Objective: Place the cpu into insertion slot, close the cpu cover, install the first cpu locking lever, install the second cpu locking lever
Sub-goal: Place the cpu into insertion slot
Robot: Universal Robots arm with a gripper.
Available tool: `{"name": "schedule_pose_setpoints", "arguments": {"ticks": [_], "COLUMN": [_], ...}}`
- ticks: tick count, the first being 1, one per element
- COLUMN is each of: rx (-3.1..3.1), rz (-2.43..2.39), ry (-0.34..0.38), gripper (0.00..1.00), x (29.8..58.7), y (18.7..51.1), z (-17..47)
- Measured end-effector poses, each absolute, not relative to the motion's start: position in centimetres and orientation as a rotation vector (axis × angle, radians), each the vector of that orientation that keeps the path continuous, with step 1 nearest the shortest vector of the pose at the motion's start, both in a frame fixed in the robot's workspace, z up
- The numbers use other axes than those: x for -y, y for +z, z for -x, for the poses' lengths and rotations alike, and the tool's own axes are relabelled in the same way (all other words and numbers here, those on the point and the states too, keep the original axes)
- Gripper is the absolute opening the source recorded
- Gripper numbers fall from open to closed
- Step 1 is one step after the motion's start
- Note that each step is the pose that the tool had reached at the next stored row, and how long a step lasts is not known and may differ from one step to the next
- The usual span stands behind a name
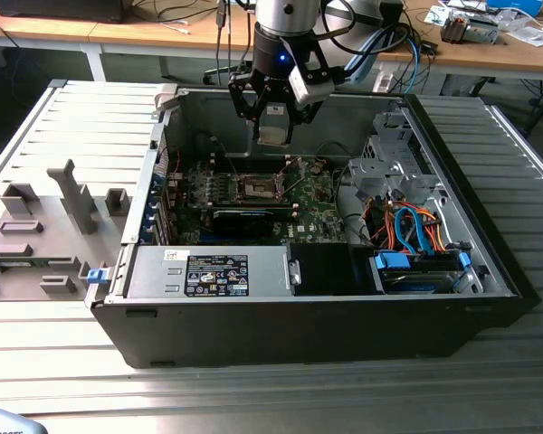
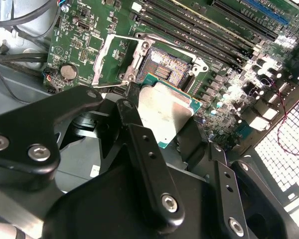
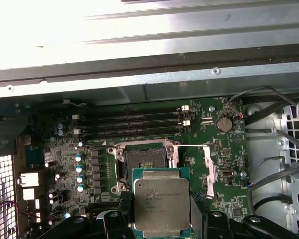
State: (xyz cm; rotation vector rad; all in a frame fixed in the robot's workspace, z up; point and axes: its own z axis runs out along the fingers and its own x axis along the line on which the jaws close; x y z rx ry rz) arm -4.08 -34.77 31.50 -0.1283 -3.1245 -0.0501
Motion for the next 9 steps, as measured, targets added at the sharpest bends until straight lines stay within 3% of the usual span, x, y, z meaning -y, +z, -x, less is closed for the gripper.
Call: {"name": "schedule_pose_setpoints", "arguments": {"ticks": [9], "rx": [3.124], "rz": [0.14], "ry": [-0.05], "gripper": [0.55], "x": [34.77], "y": [31.5], "z": [4.08]}}
